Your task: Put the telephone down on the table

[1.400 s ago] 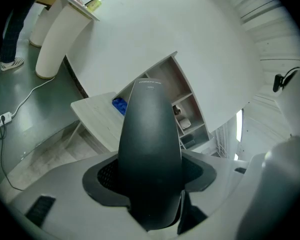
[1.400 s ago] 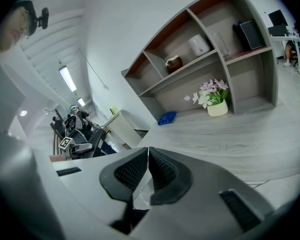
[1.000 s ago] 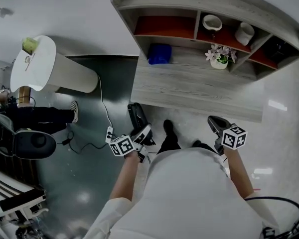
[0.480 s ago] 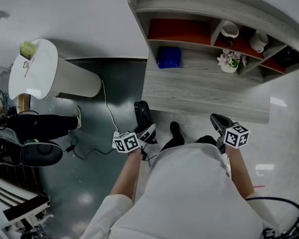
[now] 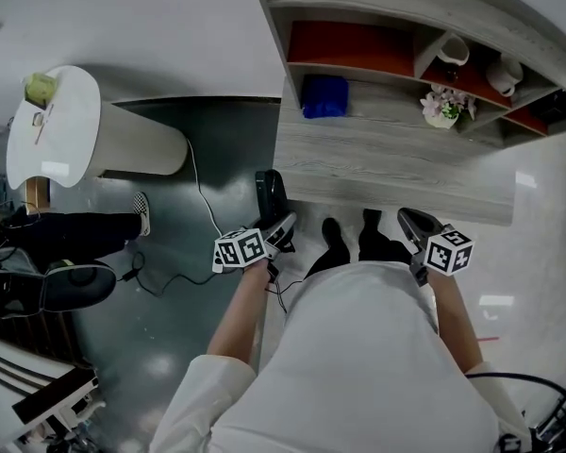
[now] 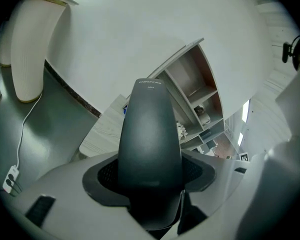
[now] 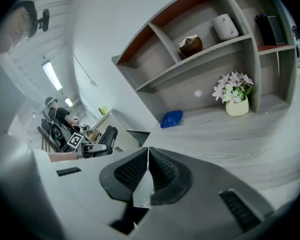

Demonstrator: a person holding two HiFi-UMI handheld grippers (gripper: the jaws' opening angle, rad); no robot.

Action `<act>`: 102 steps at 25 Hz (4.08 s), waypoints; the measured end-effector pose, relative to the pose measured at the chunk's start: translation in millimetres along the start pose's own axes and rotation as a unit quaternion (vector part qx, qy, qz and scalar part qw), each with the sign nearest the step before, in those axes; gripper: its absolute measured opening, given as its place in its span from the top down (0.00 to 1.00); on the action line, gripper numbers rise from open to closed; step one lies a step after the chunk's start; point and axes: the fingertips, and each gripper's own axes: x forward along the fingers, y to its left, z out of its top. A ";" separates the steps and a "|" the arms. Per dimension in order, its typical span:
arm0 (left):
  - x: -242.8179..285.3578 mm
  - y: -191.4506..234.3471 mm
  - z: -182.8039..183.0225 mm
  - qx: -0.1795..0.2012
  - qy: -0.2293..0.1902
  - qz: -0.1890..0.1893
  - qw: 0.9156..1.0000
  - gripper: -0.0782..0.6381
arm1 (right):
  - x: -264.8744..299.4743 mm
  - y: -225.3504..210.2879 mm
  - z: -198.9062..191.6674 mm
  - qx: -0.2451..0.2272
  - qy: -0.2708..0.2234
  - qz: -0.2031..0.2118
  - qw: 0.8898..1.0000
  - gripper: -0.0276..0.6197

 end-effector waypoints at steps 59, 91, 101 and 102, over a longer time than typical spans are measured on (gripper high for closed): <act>217.7 161.5 66.0 0.116 0.216 0.280 0.928 0.48 | 66.5 -104.9 63.0 0.015 0.115 -0.011 0.993 0.93; 211.1 153.6 69.5 0.222 0.209 0.288 0.908 0.41 | 81.0 -94.3 64.1 0.004 0.123 0.005 0.992 0.93; 181.4 131.1 72.6 0.239 0.159 0.268 0.919 0.41 | 78.8 -75.6 52.6 -0.009 0.116 0.012 0.993 0.93; 176.7 127.2 72.9 0.241 0.152 0.266 0.921 0.41 | 77.8 -73.3 50.9 -0.011 0.114 0.012 0.993 0.93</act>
